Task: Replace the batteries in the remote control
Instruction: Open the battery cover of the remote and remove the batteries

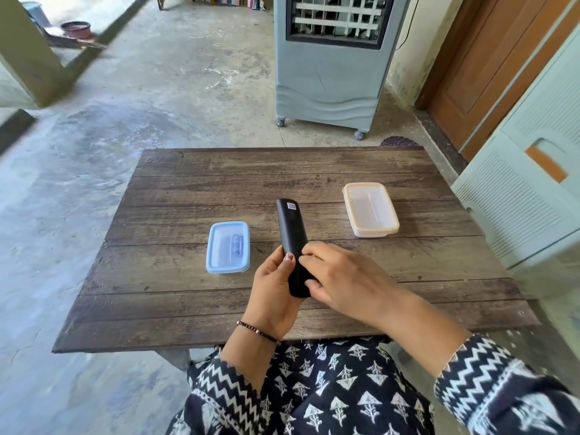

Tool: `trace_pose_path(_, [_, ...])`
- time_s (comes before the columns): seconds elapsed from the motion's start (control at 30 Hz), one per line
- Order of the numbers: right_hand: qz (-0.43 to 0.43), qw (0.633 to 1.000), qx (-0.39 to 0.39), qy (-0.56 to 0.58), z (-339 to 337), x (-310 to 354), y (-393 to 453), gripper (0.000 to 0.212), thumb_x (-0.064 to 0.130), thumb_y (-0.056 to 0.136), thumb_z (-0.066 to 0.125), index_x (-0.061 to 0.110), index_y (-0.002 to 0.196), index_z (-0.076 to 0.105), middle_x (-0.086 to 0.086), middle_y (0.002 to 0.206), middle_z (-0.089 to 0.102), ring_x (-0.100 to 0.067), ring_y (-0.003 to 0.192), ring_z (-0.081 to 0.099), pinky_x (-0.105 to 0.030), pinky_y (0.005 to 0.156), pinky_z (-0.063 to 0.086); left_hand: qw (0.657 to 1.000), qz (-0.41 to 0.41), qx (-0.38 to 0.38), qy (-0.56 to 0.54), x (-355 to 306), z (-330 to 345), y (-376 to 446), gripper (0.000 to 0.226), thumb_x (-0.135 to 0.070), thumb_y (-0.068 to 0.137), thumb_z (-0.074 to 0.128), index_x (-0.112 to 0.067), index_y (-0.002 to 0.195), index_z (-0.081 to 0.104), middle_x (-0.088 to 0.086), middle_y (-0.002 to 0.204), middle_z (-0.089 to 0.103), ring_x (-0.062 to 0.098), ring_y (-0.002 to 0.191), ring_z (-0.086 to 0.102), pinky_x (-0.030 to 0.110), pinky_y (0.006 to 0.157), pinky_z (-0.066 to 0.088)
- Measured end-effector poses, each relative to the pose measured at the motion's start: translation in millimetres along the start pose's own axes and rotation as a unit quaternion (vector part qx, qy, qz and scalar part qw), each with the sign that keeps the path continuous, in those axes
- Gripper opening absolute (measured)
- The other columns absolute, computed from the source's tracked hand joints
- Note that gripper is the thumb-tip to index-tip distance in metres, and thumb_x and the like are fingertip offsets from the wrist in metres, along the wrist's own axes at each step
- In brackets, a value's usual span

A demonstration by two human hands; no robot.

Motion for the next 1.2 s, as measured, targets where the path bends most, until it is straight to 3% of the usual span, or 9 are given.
trace_pose_path(0.2, [-0.005,0.999,0.005,-0.039,5,4,-7,0.026,0.01,0.08,0.064,0.0,0.103,0.063,-0.02,0.109,0.066,-0.028,0.094,0.066,-0.033,0.071,0.059,1.0,-0.008,0.0,0.007,4,2,-1,0.027,-0.007,0.097,0.034,-0.007,0.103,0.061,0.007,0.076,0.072,0.013,0.066,0.068,0.029,0.058,0.057])
trace_pose_path(0.43, [-0.016,0.998,0.005,-0.061,9,3,-11,0.024,0.008,0.084,0.061,-0.001,0.107,0.06,-0.024,0.11,0.065,-0.03,0.094,0.067,-0.036,0.064,0.06,1.0,-0.005,-0.025,0.013,8,4,-1,0.024,-0.007,0.097,0.037,-0.008,0.104,0.06,0.009,0.08,0.068,0.015,0.069,0.065,0.03,0.062,0.055])
trace_pose_path(0.67, [-0.017,0.998,-0.027,-0.051,10,3,-12,0.032,0.005,0.082,0.065,-0.005,0.112,0.059,-0.026,0.113,0.064,-0.031,0.098,0.066,-0.037,0.07,0.06,0.999,-0.008,-0.041,0.004,7,5,1,0.024,-0.005,0.096,0.036,-0.006,0.101,0.06,0.009,0.078,0.069,0.014,0.065,0.068,0.028,0.059,0.056])
trace_pose_path(0.8, [0.012,0.999,-0.033,0.018,6,-1,-10,0.04,0.009,0.083,0.062,-0.002,0.121,0.056,-0.024,0.122,0.06,-0.031,0.107,0.063,-0.038,0.086,0.055,0.998,-0.018,-0.048,-0.021,3,4,3,0.024,-0.004,0.096,0.036,-0.005,0.101,0.06,0.013,0.087,0.065,0.018,0.073,0.066,0.028,0.063,0.057])
trace_pose_path(0.93, [0.068,0.991,0.003,0.114,3,-12,-9,0.051,0.021,0.087,0.062,0.015,0.134,0.047,-0.008,0.142,0.047,-0.023,0.126,0.049,-0.036,0.105,0.041,0.999,-0.029,-0.042,-0.015,2,4,4,0.025,-0.004,0.096,0.036,-0.006,0.104,0.059,0.013,0.086,0.063,0.018,0.066,0.065,0.028,0.052,0.055])
trace_pose_path(1.1, [0.085,0.983,0.023,0.16,-6,-17,-3,0.04,0.019,0.083,0.067,0.018,0.122,0.06,0.0,0.126,0.059,-0.017,0.111,0.057,-0.035,0.098,0.045,0.999,-0.026,-0.03,0.001,5,1,-1,0.025,-0.005,0.096,0.035,-0.007,0.104,0.059,0.013,0.09,0.063,0.021,0.079,0.061,0.034,0.062,0.055])
trace_pose_path(1.2, [0.075,0.983,-0.02,0.165,-13,-16,-3,0.03,0.013,0.087,0.059,0.015,0.117,0.063,-0.005,0.111,0.068,-0.017,0.097,0.064,-0.034,0.087,0.052,0.999,-0.026,-0.033,-0.005,4,-3,0,0.026,-0.005,0.097,0.034,-0.006,0.105,0.059,0.012,0.086,0.065,0.019,0.071,0.066,0.037,0.064,0.058])
Point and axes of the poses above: each hand's wrist, its own y-axis towards the middle knuckle, its own z-axis out of the palm, x = y × z, the point moved 5 cm from there along y, towards the middle knuckle
